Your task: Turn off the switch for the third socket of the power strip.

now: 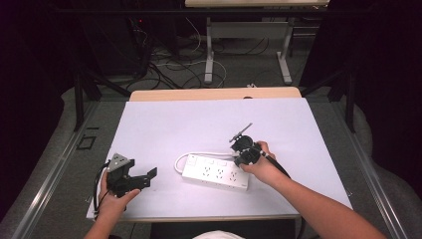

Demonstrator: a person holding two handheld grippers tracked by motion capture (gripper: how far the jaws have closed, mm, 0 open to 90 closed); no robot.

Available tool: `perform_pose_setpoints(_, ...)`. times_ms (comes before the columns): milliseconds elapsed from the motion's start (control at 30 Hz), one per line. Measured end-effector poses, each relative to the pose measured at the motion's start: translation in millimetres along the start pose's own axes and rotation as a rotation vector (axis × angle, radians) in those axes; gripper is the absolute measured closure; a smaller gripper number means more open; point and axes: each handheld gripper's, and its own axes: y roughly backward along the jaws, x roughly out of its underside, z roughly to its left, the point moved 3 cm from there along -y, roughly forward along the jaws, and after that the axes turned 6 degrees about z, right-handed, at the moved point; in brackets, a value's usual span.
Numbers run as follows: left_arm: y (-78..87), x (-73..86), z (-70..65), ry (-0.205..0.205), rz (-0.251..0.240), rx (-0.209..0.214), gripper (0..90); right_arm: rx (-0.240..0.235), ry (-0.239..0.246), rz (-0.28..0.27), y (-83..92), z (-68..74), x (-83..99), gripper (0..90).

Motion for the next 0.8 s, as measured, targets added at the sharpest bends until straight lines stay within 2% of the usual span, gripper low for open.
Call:
perform_pose_setpoints(133,0.1,0.1,-0.2,0.000,0.002,0.000,6.2,-0.007,-0.004,-0.044,-3.1,0.4,-0.5,90.0)
perform_pose_setpoints(167,0.1,0.1,-0.2,0.000,0.002,-0.001,6.2,-0.007,-0.004,-0.041,-3.0,0.4,-0.5,90.0)
perform_pose_setpoints(200,0.1,0.1,-0.2,0.000,0.002,0.000,6.2,0.005,0.009,0.030,1.8,-0.6,0.3,90.0)
perform_pose_setpoints(233,0.1,0.1,-0.2,-0.001,0.002,-0.001,6.2,0.003,0.011,0.057,3.7,-0.4,0.3,90.0)
perform_pose_setpoints(267,0.1,0.0,-0.2,-0.001,0.001,-0.001,6.2,0.000,0.002,0.017,0.7,0.5,0.0,90.0)
perform_pose_setpoints(300,0.2,-0.1,-0.1,-0.002,0.000,-0.001,6.2,-0.001,0.001,0.000,-0.5,1.1,-0.1,90.0)
perform_pose_setpoints(333,0.2,0.0,-0.2,-0.002,0.000,-0.001,6.2,-0.003,-0.010,-0.007,-1.2,2.3,0.0,90.0)
perform_pose_setpoints(433,0.2,-0.1,-0.2,-0.002,-0.001,-0.001,6.2,0.001,-0.002,0.000,-0.9,2.7,-0.1,90.0)
perform_pose_setpoints(533,0.2,0.0,-0.1,-0.002,-0.001,-0.001,6.2,0.008,0.006,-0.044,-4.3,2.7,-0.7,90.0)
perform_pose_setpoints(667,0.2,0.0,-0.1,-0.001,-0.001,-0.002,6.3,0.019,0.030,0.001,-1.1,1.5,-0.4,90.0)
perform_pose_setpoints(800,0.2,0.0,-0.1,-0.002,-0.001,-0.002,6.4,0.018,0.037,0.005,-0.8,1.3,0.0,90.0)
